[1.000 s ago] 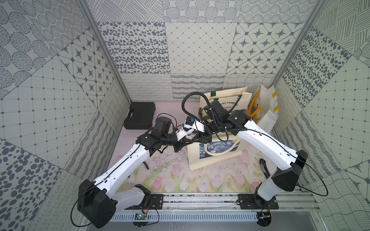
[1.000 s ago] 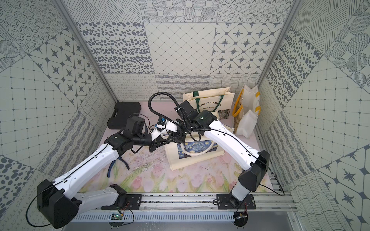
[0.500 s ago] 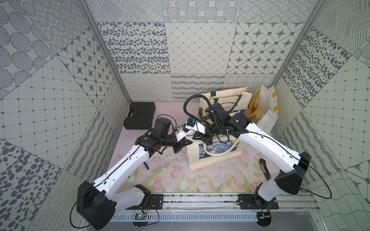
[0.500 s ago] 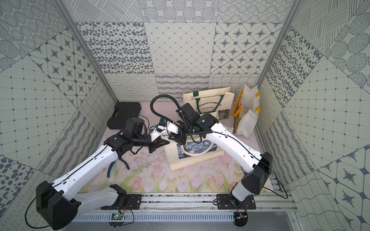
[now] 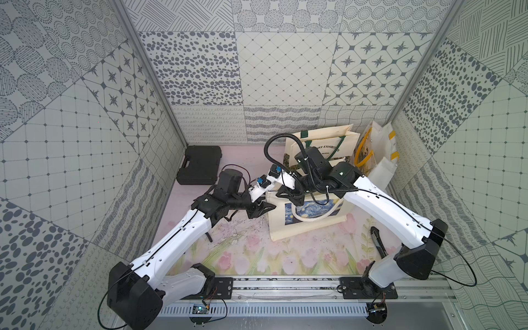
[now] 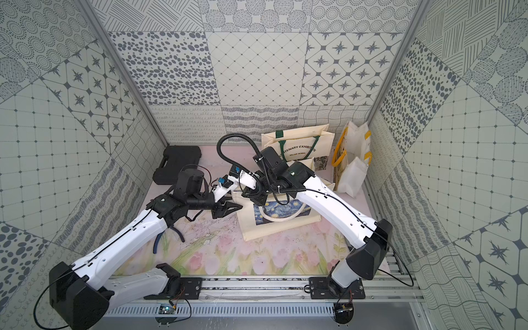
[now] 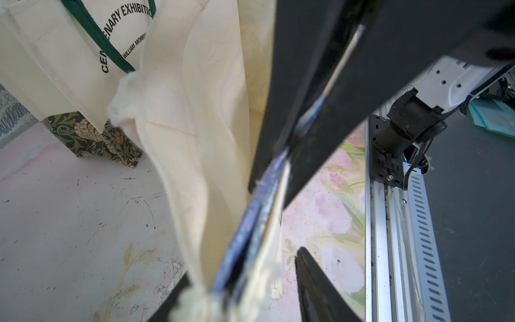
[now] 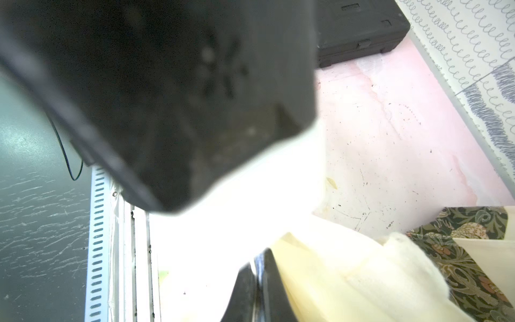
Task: Put away the canvas bag
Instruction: Press the canvas bag.
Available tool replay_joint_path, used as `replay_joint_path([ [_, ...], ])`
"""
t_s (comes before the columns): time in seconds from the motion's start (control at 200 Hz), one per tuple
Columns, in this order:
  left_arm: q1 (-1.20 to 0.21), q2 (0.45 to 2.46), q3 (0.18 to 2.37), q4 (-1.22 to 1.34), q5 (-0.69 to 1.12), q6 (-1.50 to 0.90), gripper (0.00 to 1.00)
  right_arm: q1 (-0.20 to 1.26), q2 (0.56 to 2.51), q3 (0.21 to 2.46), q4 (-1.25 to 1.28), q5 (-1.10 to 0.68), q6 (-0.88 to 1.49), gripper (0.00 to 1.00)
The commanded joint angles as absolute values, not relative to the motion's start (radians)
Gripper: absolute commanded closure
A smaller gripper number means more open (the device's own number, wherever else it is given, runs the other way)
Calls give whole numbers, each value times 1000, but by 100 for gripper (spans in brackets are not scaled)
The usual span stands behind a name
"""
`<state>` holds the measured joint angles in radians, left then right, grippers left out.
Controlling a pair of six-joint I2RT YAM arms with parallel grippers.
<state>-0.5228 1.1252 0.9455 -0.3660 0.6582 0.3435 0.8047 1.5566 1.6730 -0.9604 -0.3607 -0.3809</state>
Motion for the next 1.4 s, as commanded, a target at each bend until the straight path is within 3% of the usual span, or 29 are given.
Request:
replay_joint_path([
  [0.0, -522, 1107, 923, -244, 675, 270, 48, 776, 1502, 1721, -912, -423, -307, 100],
  [0.505, -522, 1143, 925, -176, 692, 231, 51, 633, 1434, 1731, -794, -745, -130, 100],
  [0.54, -522, 1146, 925, -174, 693, 232, 59, 629, 1434, 1732, -789, -755, -123, 100],
  [0.63, -522, 1146, 925, -175, 693, 233, 100, 622, 1430, 1733, -781, -757, -117, 100],
  [0.795, -522, 1143, 920, -179, 695, 231, 100, 605, 1424, 1748, -780, -753, -111, 100],
  [0.865, -522, 1143, 918, -178, 693, 224, 67, 591, 1423, 1761, -777, -765, -100, 100],
  [0.905, -522, 1145, 916, -179, 694, 224, 64, 581, 1423, 1768, -769, -781, -83, 100],
  [0.955, -522, 1146, 916, -181, 697, 224, 71, 567, 1422, 1778, -758, -797, -64, 100],
  [1.01, -522, 1149, 917, -188, 708, 229, 100, 554, 1420, 1784, -748, -809, -48, 100],
  [1.166, -522, 1156, 927, -219, 722, 237, 100, 513, 1410, 1780, -699, -855, 9, 100],
  [1.216, -522, 1153, 922, -217, 713, 232, 74, 504, 1406, 1778, -687, -865, 20, 100],
  [1.246, -522, 1149, 916, -213, 711, 229, 69, 500, 1404, 1777, -680, -869, 28, 100],
  [1.281, -521, 1144, 910, -209, 713, 230, 72, 494, 1400, 1775, -670, -875, 36, 100],
  [1.351, -521, 1141, 902, -210, 720, 230, 91, 484, 1392, 1767, -645, -891, 61, 100],
  [1.396, -522, 1141, 903, -214, 724, 230, 94, 474, 1387, 1761, -617, -908, 85, 100],
])
